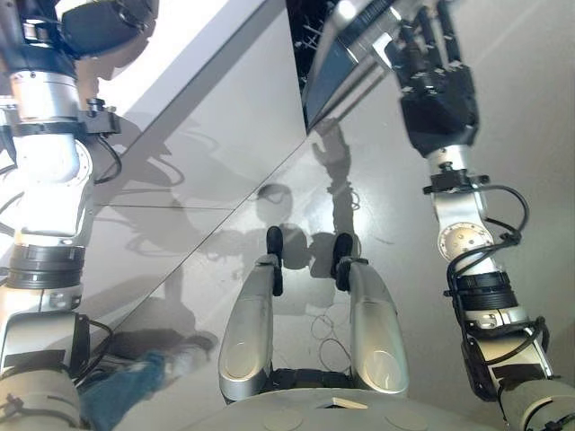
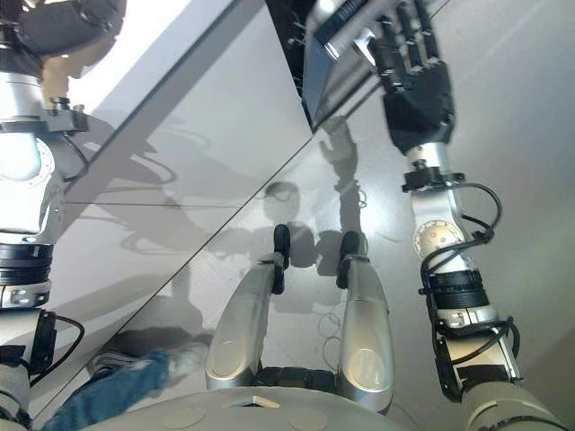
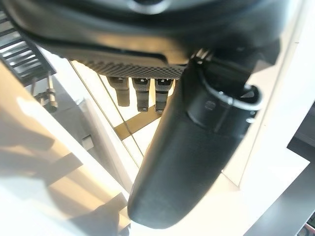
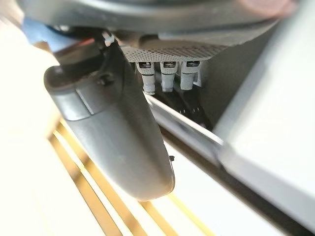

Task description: Pick up plates and place into dishwasher.

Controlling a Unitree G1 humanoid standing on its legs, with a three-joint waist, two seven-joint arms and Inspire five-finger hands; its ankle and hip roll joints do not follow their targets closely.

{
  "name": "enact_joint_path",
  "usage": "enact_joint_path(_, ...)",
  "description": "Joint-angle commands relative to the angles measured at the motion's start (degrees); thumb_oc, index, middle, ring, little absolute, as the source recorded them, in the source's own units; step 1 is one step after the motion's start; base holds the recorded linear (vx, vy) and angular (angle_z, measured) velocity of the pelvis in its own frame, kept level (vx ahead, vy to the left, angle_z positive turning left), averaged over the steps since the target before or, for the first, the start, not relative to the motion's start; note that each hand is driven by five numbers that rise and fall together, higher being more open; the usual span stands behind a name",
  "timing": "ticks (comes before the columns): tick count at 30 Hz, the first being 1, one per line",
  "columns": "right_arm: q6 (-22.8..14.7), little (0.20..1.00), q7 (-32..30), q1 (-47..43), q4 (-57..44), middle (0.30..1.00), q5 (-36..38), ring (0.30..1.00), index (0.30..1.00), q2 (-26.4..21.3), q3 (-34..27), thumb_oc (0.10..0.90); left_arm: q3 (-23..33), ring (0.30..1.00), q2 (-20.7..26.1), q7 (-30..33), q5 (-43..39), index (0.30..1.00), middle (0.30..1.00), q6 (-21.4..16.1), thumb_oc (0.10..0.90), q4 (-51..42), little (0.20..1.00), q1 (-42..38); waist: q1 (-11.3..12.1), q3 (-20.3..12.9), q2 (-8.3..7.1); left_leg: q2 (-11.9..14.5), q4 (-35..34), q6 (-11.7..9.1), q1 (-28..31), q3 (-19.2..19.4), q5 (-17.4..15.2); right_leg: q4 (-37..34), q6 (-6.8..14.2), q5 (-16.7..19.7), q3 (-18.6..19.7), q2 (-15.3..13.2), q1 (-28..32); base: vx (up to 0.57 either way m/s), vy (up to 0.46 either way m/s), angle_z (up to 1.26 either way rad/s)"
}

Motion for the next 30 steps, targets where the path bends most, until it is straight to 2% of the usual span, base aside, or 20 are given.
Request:
enact_joint_path(1,-1.71,0.9,3.7,-8.41,-8.53,0.9,-2.14,0.9,0.9,4.81,0.47,0.8,1.2,0.9,1.28,0.67,-0.93,0.9,0.9,-1.26,0.8,1.92,0.9,2.74,2.03,-1.3,-5.27,-6.43,2.97,6.6,3.67,4.15,-4.67,-11.52,6.13,10.65,8.95,0.74,4.32,0.06,0.031,0.38)
enact_joint_path(5,-1.74,0.9,2.87,-6.54,-5.91,0.9,-0.67,0.9,0.9,4.99,-1.18,0.8,2.2,0.9,1.78,0.01,-1.58,0.9,0.9,-1.26,0.8,1.19,0.9,4.05,2.35,-1.46,-5.45,-6.79,-0.74,6.69,9.13,3.49,-4.02,-14.1,6.71,11.14,8.58,0.37,9.04,0.07,0.046,0.5)
enact_joint_path(9,-2.5,0.9,1.42,-3.84,-4.48,0.9,-0.74,0.9,0.9,5.54,-2.22,0.8,3.04,0.9,1.7,-1.05,-1.83,0.9,0.9,-0.95,0.8,-0.1,0.9,6.42,2.46,-4.06,-5.58,-7.09,-4.0,6.66,13.1,2.99,-3.74,-16.91,7.18,11.56,8.14,-0.15,12.65,0.11,0.046,0.18)
enact_joint_path(14,-6.64,0.9,-3.97,-0.18,-3.91,0.9,-3.17,0.9,0.9,7.03,-3.82,0.8,4.1,0.9,1.11,-2.79,-1.94,0.9,0.9,-1.17,0.8,-0.82,0.9,9.14,2.07,-7.89,-5.99,-7.29,-6.96,6.73,17.27,2.75,-3.95,-19.49,7.79,11.84,8.13,-0.5,16.3,0.07,0.028,0.09)
enact_joint_path(18,-8.94,0.9,-7.48,5.84,-2.88,0.9,-10.2,0.9,0.9,6.98,-6.36,0.8,5.24,0.9,0.06,-4.14,-2.17,0.9,0.9,-1.81,0.8,-2.1,0.9,12.36,1.37,-11.45,-6.52,-7.3,-9.41,6.67,20.71,3.1,-4.16,-22.11,8.34,12.1,8.16,-0.57,19.77,0.02,0.027,0.11)
enact_joint_path(20,-9.21,0.9,-9.13,11.43,-1.34,0.9,-16.65,0.9,0.9,5.82,-8.04,0.8,6.09,0.9,-1.61,-5.16,-1.56,0.9,0.9,-1.96,0.8,-3.54,0.9,15.4,0.7,-14.16,-6.75,-7.16,-11.95,6.59,23.1,3.13,-3.83,-24.15,8.58,12.4,8.48,-0.25,21.96,0.0,0.0,0.0)
enact_joint_path(25,-7.34,0.9,-5.92,23.75,4.99,0.9,-26.86,0.9,0.9,2.72,-8.83,0.8,8.36,0.9,-5.32,-7.01,0.15,0.9,0.9,-2.57,0.8,-6.04,0.9,22.01,-0.95,-19.68,-7.01,-6.37,-17.1,6.23,26.97,3.57,-2.41,-27.4,8.6,12.9,9.19,0.74,25.23,0.03,0.0,-0.03)
enact_joint_path(28,-4.81,0.9,-6.31,27.26,10.85,0.9,-33.57,0.9,0.9,2.96,-8.02,0.8,9.12,0.9,-6.47,-7.88,0.32,0.9,0.9,-2.45,0.8,-6.38,0.9,23.26,-1.91,-21.86,-7.01,-6.1,-19.82,6.0,28.96,3.62,-1.73,-28.86,8.42,12.85,9.35,1.37,26.93,0.0,-0.022,-0.08)
enact_joint_path(30,-4.82,0.9,-7.55,28.46,15.46,0.9,-37.18,0.9,0.9,3.21,-6.95,0.8,8.69,0.9,-6.91,-7.66,0.68,0.9,0.9,-1.82,0.8,-6.49,0.9,23.0,-2.35,-22.74,-6.92,-6.03,-21.06,5.92,29.94,3.54,-1.5,-29.77,8.3,12.86,9.47,1.66,27.83,-0.01,-0.036,-0.05)
